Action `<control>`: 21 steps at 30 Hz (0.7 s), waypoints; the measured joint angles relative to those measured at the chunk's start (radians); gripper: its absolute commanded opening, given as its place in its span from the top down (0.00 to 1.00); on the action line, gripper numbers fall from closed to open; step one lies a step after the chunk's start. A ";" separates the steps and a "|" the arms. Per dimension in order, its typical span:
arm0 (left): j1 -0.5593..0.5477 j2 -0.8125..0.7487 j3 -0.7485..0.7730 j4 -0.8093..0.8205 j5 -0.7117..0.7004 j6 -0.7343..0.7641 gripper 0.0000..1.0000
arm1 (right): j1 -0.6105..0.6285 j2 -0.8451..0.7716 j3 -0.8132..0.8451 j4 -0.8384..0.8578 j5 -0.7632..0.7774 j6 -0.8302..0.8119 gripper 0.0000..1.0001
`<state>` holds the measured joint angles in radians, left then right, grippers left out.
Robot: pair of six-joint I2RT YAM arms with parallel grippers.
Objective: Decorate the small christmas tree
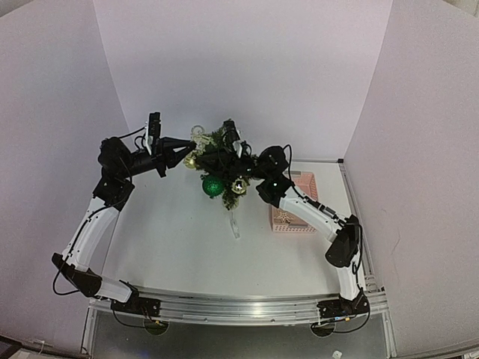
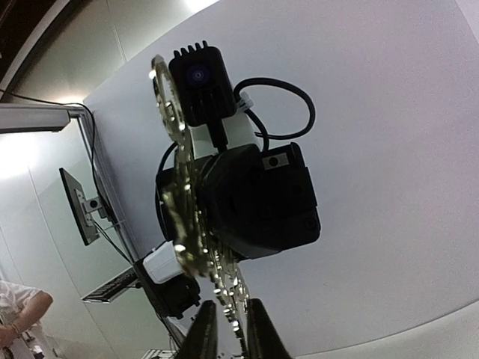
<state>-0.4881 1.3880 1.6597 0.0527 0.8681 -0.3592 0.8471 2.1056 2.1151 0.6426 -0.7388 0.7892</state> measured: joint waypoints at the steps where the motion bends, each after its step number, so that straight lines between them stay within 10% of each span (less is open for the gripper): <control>1: 0.000 0.000 0.000 0.001 0.000 -0.001 1.00 | 0.000 0.001 0.002 0.001 -0.001 0.003 0.98; 7: 0.000 0.000 0.000 -0.003 -0.006 -0.001 0.97 | 0.000 0.002 -0.006 0.012 0.000 0.003 1.00; 13: 0.000 0.000 -0.004 -0.036 -0.027 0.005 0.15 | 0.000 -0.008 -0.059 0.023 0.008 -0.019 1.00; 21: 0.009 -0.003 0.026 -0.257 -0.087 0.118 0.00 | 0.000 -0.149 -0.149 -0.419 0.091 -0.306 1.00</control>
<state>-0.4787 1.3853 1.6857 -0.2045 0.7816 -0.2410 0.8471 1.9566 1.9656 0.2232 -0.6477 0.4832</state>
